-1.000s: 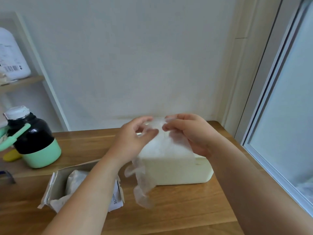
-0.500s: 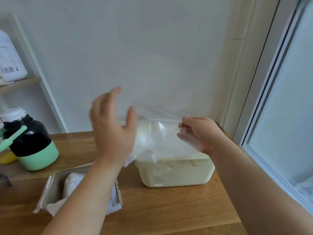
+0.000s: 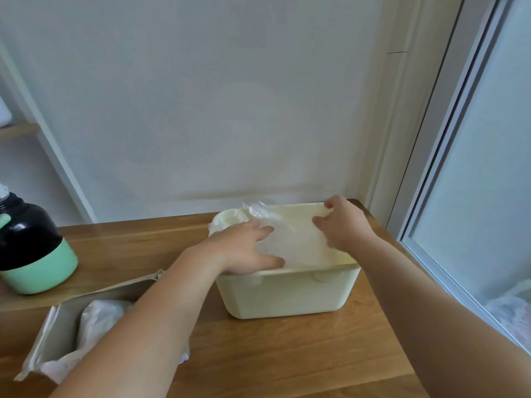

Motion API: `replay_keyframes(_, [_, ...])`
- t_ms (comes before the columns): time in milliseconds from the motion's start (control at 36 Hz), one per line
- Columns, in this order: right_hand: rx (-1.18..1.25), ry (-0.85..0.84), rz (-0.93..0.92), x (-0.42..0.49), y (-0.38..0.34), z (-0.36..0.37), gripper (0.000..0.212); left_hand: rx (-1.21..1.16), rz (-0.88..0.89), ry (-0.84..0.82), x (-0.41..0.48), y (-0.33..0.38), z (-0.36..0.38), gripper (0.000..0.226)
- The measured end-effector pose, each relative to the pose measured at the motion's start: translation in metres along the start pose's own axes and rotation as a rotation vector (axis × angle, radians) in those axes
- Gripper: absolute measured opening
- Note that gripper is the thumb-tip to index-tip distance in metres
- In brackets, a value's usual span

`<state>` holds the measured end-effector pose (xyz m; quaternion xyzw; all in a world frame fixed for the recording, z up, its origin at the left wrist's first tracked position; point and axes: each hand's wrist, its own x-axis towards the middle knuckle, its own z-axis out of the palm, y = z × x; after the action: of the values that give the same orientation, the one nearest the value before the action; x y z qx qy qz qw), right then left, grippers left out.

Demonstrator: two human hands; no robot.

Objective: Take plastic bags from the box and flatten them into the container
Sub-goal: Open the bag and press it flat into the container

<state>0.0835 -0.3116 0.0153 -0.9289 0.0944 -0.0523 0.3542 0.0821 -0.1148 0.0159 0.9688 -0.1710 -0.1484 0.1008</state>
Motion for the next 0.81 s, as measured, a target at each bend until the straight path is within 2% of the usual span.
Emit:
replay_keyframes(56, [-0.119,0.117,-0.119,-0.006,-0.004,-0.002,0.049,0.004,-0.004,-0.021,0.004,0.0,0.0,0.086])
replay_keyframes(111, [-0.185,0.225,-0.307,-0.015,-0.013,-0.005,0.046,0.017,-0.015,-0.028,0.008,0.001,-0.001,0.088])
replay_keyframes(139, [-0.198,0.237,-0.387,-0.017,-0.017,-0.007,0.042,0.026,-0.024,-0.029,0.01,0.003,-0.002,0.089])
replay_keyframes(194, [-0.191,0.118,-0.47,-0.019,-0.024,-0.007,0.037,0.04,-0.037,-0.031,0.015,0.006,-0.001,0.089])
replay_keyframes(278, [-0.205,-0.258,-0.339,-0.017,-0.027,-0.001,0.047,0.001,-0.021,-0.07,0.02,0.01,0.003,0.084])
replay_keyframes(361, [-0.357,-0.454,-0.211,-0.012,-0.018,0.009,0.068,-0.103,-0.022,-0.095,0.018,0.011,0.007,0.079])
replay_keyframes(500, [-0.435,-0.517,-0.169,-0.004,-0.008,0.011,0.08,0.044,0.015,-0.008,0.004,-0.004,-0.009,0.08])
replay_keyframes(695, [-0.496,-0.588,-0.178,0.002,-0.009,0.01,0.084,0.245,-0.039,-0.193,0.012,-0.002,-0.006,0.06])
replay_keyframes(806, [-0.528,-0.647,-0.144,0.006,-0.005,0.016,0.087,0.286,-0.038,-0.305,0.028,-0.001,0.005,0.062])
